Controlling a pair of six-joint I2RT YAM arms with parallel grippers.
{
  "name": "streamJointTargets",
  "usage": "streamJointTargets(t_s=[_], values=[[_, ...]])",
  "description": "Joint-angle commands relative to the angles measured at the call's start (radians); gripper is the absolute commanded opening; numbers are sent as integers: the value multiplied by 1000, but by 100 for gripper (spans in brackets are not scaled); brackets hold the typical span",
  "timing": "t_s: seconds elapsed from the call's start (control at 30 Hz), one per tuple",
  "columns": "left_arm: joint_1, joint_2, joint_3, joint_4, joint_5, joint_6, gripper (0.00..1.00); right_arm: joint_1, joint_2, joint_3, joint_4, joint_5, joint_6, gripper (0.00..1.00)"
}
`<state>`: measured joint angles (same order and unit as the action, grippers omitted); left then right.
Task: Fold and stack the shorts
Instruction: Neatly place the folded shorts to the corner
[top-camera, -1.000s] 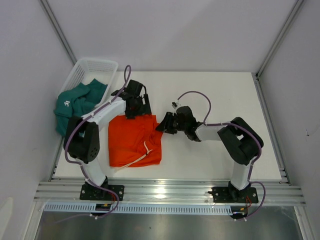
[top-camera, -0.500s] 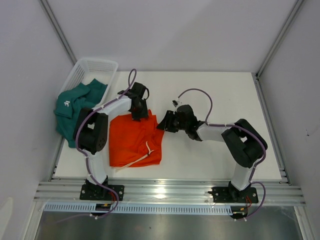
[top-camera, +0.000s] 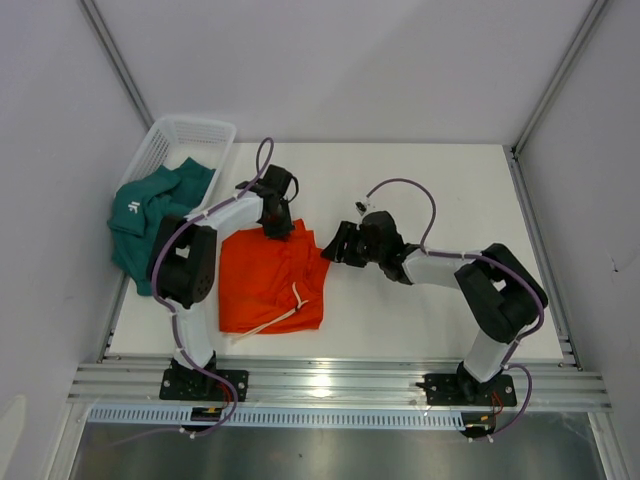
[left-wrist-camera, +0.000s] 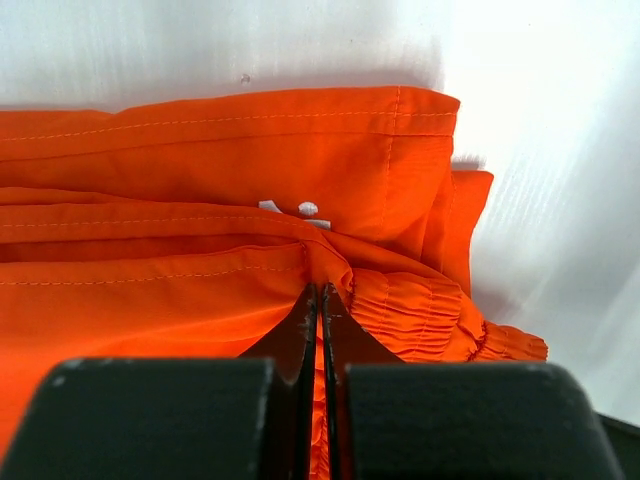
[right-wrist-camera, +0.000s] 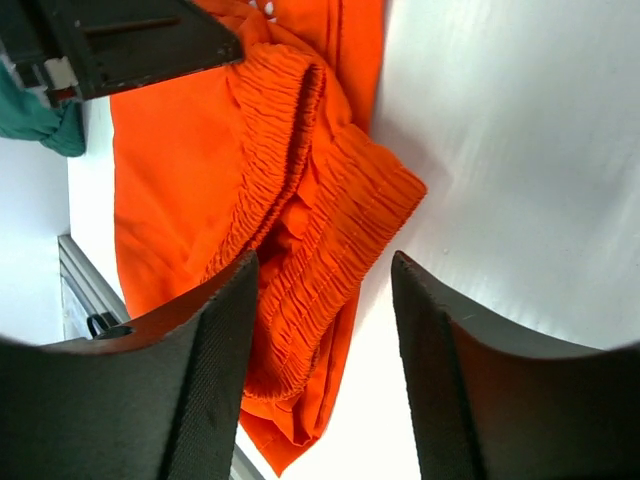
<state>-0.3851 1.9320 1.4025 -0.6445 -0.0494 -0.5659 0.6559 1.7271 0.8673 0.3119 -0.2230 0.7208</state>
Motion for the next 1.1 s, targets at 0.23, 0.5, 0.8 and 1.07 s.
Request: streamJointTargets(t_s=[0.23,0.5,0.8,1.07], values=[[8,-135,-76,48,20,23,0,-29,115,16,130,-111,77,58],[6,-271,-164,88,42,18,0,-21,198,64,197,-177,121,51],[6,-373,-226,82,72,29,0,-4,206,108,199,-187,75,0],[6,-525,-249,43,105,30,0,30,238,229,107,-182,-30,0]])
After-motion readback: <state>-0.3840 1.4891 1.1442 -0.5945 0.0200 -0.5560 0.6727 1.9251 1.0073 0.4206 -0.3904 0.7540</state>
